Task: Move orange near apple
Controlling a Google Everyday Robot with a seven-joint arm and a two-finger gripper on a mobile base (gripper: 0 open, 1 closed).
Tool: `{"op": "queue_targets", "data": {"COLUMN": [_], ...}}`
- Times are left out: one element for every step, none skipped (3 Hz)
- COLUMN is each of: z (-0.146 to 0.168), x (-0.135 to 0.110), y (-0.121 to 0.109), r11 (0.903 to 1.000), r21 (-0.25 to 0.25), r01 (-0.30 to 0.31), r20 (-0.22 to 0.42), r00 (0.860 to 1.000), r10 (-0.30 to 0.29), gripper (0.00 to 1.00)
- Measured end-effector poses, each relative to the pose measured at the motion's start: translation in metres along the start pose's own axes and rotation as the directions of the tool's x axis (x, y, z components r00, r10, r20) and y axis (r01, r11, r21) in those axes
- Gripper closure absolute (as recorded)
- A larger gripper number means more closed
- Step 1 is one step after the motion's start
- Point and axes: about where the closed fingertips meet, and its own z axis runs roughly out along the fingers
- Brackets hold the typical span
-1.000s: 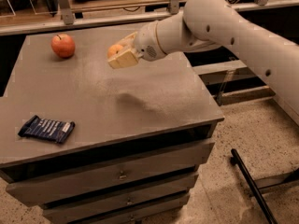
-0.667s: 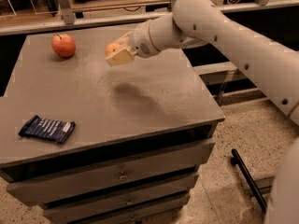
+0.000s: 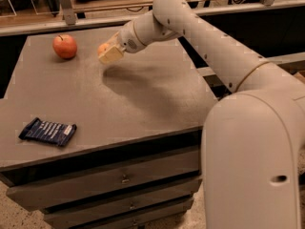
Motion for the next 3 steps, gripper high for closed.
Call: {"op": "queue_targets", "data": {"z": [0.027,0.033,0.042], "x": [-0.003,-0.006,-0.013], "y": [-0.011,-0.015,-0.015], "r11": [0.9997,0.9991,0.9987], "r21": [-0.018,0.012,0.031], "r01": [-0.017,-0.04,-0.041], "r20": [0.065,0.123,0.153], "r00": [0.998,0.992,0.988], "r10": [0.018,0.038,0.036], "gripper": [1.0,1.0,1.0]}}
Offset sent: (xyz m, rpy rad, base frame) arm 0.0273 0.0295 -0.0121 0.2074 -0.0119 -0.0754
